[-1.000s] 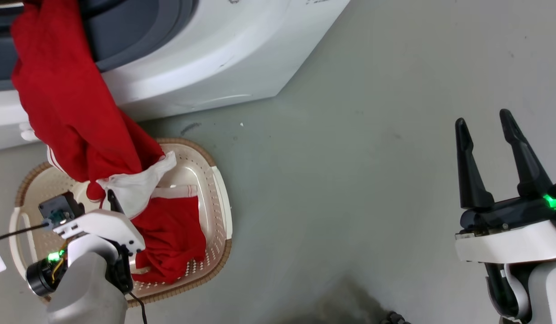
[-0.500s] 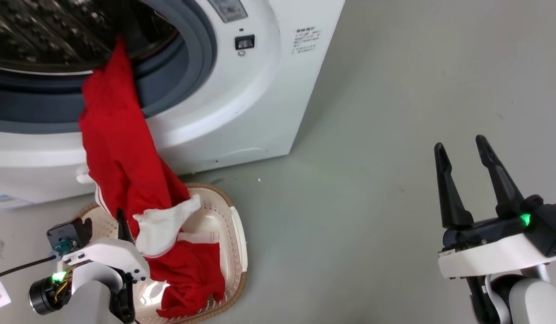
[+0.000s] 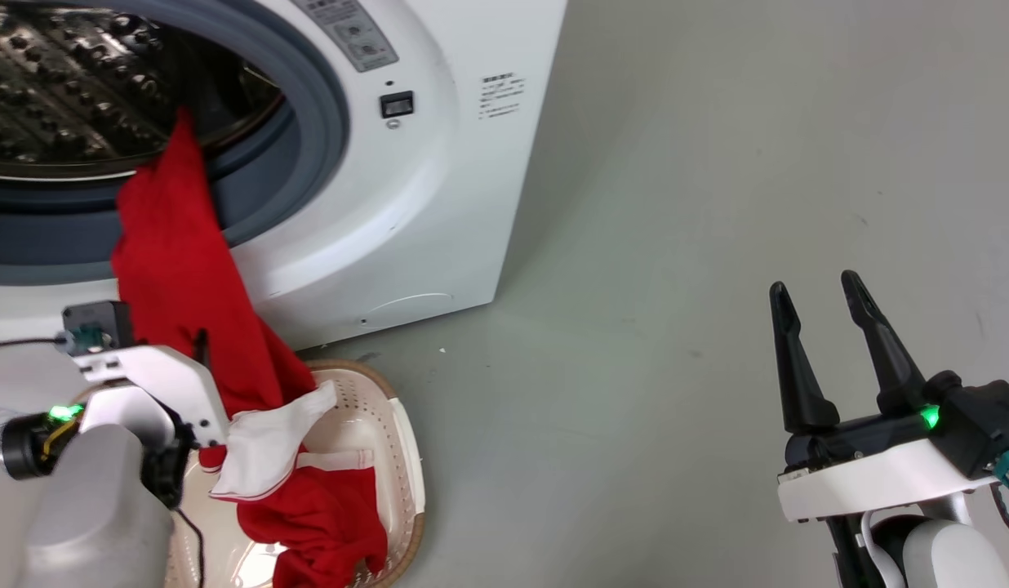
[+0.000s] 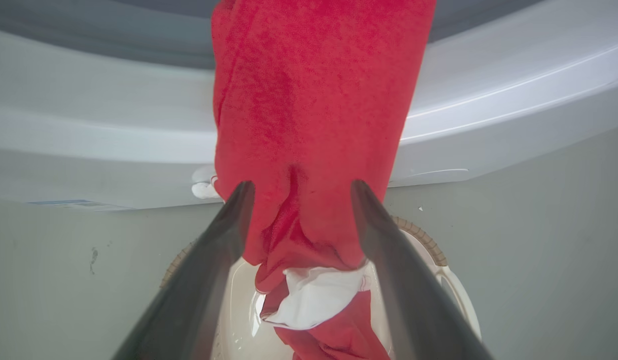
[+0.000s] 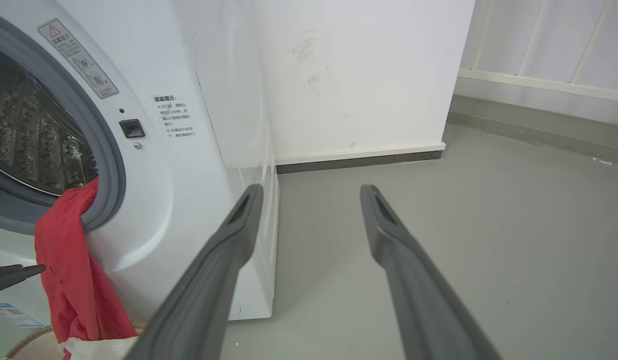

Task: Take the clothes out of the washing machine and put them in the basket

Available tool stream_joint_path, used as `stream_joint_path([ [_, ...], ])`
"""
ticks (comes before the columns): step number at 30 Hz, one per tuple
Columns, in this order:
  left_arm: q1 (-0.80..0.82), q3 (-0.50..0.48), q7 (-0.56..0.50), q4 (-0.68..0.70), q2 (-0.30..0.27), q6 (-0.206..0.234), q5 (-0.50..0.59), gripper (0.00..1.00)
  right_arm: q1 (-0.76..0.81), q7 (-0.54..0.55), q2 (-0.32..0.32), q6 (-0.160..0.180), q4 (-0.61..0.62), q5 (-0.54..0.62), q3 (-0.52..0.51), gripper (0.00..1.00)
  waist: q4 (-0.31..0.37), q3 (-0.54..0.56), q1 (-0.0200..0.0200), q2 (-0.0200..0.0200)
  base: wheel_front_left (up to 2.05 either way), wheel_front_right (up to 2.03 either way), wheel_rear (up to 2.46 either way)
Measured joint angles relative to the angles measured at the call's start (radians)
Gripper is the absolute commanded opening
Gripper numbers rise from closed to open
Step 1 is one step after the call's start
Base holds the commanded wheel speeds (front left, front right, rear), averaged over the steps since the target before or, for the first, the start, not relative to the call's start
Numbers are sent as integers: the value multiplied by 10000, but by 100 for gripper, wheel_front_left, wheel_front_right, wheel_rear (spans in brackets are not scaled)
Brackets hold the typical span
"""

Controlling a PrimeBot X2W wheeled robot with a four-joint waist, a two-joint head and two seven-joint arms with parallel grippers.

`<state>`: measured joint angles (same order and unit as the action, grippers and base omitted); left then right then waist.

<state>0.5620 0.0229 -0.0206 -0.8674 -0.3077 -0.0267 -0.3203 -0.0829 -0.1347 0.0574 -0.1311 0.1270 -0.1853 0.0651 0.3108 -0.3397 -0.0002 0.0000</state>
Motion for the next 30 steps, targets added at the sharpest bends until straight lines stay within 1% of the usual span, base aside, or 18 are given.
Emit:
stream_joint_path([
  [4, 377, 102, -830, -63, -437, -59, 77, 100, -7, -136, -23, 0, -153, -94, 35, 100, 317, -91, 0, 1, 0, 0, 0],
  [10, 718, 196, -1710, -213, -811, -81, 81, 100, -28, -236, -48, 0, -341, -155, 58, 100, 623, -223, 1, 0, 0, 0, 0],
  [14, 983, 199, -1893, -228, -932, -48, 44, 100, -153, -318, -52, 0, -397, -169, 75, 100, 746, -315, 2, 0, 0, 0, 0],
  [18, 1077, 142, -1864, -299, -961, 125, -15, 100, -200, -389, -54, 0, -477, -261, 94, 100, 824, -394, 2, 1, 0, 0, 0],
  [20, 1098, 121, -1814, -351, -980, 169, -81, 68, -206, -412, -54, 0, -541, -272, 123, 100, 851, -412, 2, 0, 0, 0, 0],
  [21, 1103, 119, -1791, -393, -980, 178, -96, 49, -207, -416, -56, 0, -558, -276, 132, 100, 860, -419, 2, 0, 0, 0, 0],
  [22, 1106, 123, -1783, -441, -991, 176, -98, 45, -212, -422, -56, 0, -571, -288, 132, 100, 868, -431, 2, 1, 0, 0, 0],
  [24, 1144, 123, -1741, -522, -1022, 178, -102, 30, -235, -424, -56, 0, -606, -314, 134, 100, 887, -461, 2, 1, 0, 0, 0],
  [25, 1177, 128, -1701, -558, -1035, 178, -115, 11, -255, -426, -56, 0, -610, -314, 142, 100, 899, -476, 2, 0, 0, 0, 0],
  [26, 1210, 125, -1672, -591, -1045, 178, -117, 0, -275, -424, -56, 0, -614, -313, 151, 100, 913, -487, 2, 0, 0, 0, 0],
  [30, 1248, 142, -1515, -763, -1020, 176, -190, 0, -351, -416, -56, 0, -625, -272, 148, 100, 931, -446, 2, 0, 0, 0, 0],
])
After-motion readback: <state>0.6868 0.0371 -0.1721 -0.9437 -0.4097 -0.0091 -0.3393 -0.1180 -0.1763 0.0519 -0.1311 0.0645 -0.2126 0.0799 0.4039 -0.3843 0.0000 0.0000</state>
